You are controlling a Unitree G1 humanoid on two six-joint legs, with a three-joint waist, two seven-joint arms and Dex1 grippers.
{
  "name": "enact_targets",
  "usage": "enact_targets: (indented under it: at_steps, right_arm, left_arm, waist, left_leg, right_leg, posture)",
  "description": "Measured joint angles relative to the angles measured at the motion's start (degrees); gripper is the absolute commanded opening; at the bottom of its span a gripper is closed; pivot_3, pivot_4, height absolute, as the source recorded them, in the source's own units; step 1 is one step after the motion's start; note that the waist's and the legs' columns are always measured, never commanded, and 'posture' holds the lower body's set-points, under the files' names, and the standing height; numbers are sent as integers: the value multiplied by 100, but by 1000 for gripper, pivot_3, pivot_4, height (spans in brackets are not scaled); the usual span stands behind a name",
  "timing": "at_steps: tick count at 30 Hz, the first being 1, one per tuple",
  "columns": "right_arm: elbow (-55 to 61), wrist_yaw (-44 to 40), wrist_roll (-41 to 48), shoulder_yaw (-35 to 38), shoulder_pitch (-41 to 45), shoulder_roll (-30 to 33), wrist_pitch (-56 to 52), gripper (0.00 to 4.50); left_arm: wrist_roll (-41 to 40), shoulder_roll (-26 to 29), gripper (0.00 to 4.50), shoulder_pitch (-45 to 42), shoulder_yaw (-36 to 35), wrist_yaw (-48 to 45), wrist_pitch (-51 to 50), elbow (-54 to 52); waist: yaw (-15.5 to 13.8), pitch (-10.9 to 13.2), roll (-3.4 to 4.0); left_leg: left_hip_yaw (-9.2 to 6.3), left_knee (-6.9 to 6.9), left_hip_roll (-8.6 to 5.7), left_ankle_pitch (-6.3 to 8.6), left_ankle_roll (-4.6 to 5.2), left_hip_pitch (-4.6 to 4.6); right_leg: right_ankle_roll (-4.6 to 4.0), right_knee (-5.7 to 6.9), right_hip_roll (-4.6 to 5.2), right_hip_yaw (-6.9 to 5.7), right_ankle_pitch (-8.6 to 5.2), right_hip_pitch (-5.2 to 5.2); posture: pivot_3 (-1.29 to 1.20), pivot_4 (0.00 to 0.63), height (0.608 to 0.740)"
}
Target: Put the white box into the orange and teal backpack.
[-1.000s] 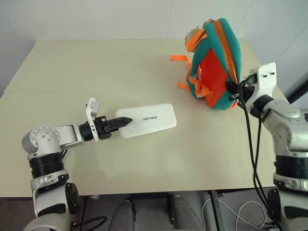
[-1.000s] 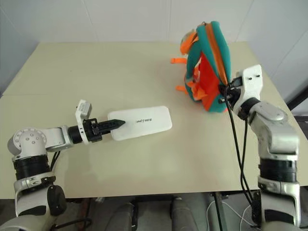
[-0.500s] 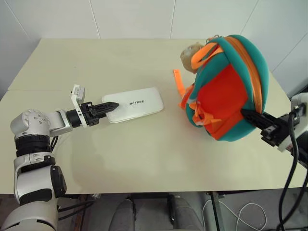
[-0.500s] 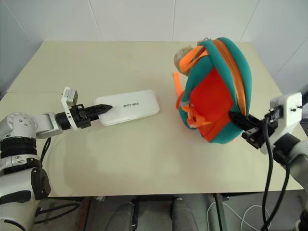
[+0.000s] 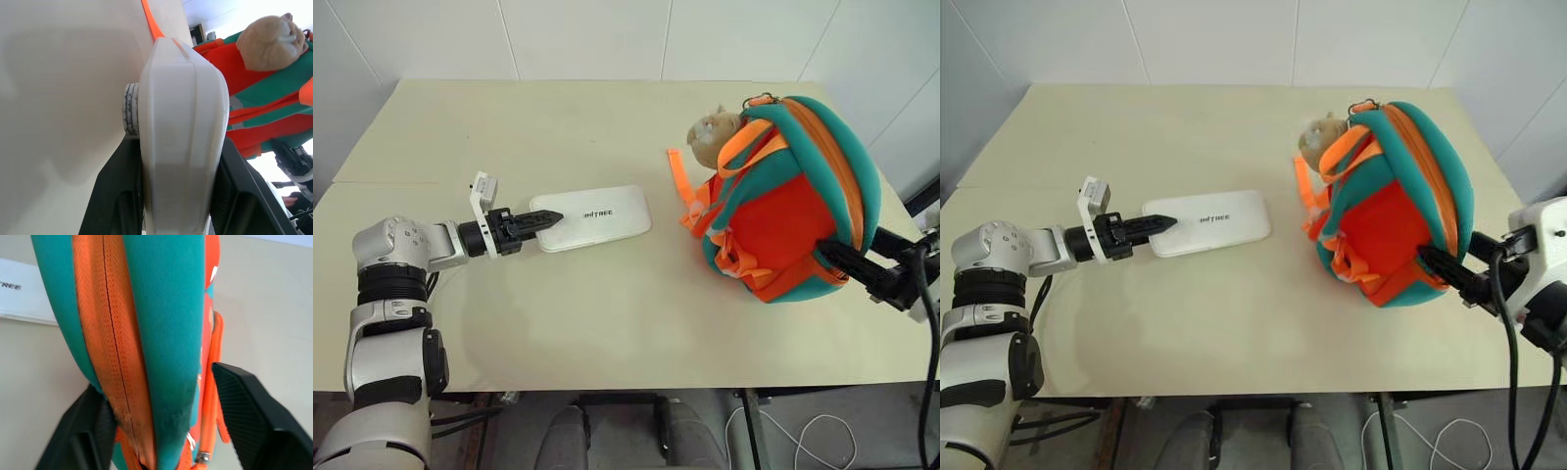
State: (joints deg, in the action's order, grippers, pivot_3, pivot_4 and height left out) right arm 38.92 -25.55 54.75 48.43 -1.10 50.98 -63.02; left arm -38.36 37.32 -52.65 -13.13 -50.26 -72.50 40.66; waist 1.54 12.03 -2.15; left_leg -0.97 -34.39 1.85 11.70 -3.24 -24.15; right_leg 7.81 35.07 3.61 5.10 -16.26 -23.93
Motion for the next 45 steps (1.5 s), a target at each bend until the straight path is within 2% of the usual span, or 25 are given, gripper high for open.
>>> enact_targets:
  at_steps: [2,6,11,15,18,22,29,34,38,39,45]
  right_arm:
    - [-41,-82,47,277,-35,158,2,4500]
    - [-201,-142,67,645,83,371,61,4500]
    - [-371,-25,368,882,786,566,225,4500]
    - [-433,385,980,666,1647,646,362,4500]
    - [-351,645,1567,446,1954,711,477,4500]
    - [-72,919,2510,115,1778,738,489,4500]
    - [509,1011,3414,-106,450,1168,370,4500]
    - [824,1041,2954,-685,-239,1113,401,4500]
    - [830,1386,2216,-1580,-160,663,756,4500]
    - [817,1464,1943,-1883,-126,517,858,4500]
    - [405,1713,686,-2772,280,-135,1382,4500]
  left_arm:
    - [47,0,1270,-24,16,-26,16,66]
    - [75,-4,1270,-90,44,-86,67,87]
    - [156,-43,1270,-131,81,-175,137,238]
    - [245,-77,1270,-173,105,-201,196,313]
    - [263,-109,1270,-273,130,-248,205,314]
    - [282,-112,1270,-282,131,-259,209,315]
    - [304,-95,1270,-283,121,-306,260,350]
    - [311,-100,1270,-283,118,-308,272,487]
    - [307,-118,1270,-284,43,-276,267,508]
    - [306,-121,1270,-284,-37,-224,250,513]
    - [199,-194,1270,-257,-400,-98,31,397]
  waist:
    - [0,0,0]
    - [9,0,0]
    - [21,0,0]
    - [17,0,0]
    - [8,0,-1]
    - [2,0,-1]
    - [-5,0,-1]
    - [18,-5,-11]
    - [9,-7,-15]
    - [9,-8,-16]
    - [2,-10,-21]
  left_leg:
    - [0,-8,0,1,1,0]
    - [1,-24,0,2,4,0]
    - [0,-35,3,1,7,4]
    - [2,-50,2,2,8,-1]
    - [-2,-50,3,3,9,-1]
    - [-3,-49,3,8,17,-5]
    - [-3,-58,2,15,28,-7]
    - [3,-70,3,15,29,-3]
    - [3,-74,3,11,34,-2]
    - [2,-74,3,10,34,-2]
    - [3,-76,1,9,34,-3]
  right_leg:
    - [2,0,0,0,1,2]
    - [6,0,1,0,3,9]
    - [3,1,-1,-2,4,13]
    - [2,1,4,0,5,16]
    - [0,0,3,-2,5,19]
    - [6,1,5,-2,8,20]
    - [9,2,4,-2,7,22]
    - [-6,0,5,1,1,26]
    - [-40,-3,4,1,-6,26]
    - [-81,-3,4,0,-27,27]
    - [-54,3,5,1,-12,26]
  posture:
    - [0,150,740]
    - [0,150,740]
    - [0,150,740]
    - [0,150,740]
    - [0,150,740]
    - [0,150,740]
    - [0,150,740]
    - [0,150,740]
    - [0,150,740]
    - [0,150,740]
    - [0,150,740]
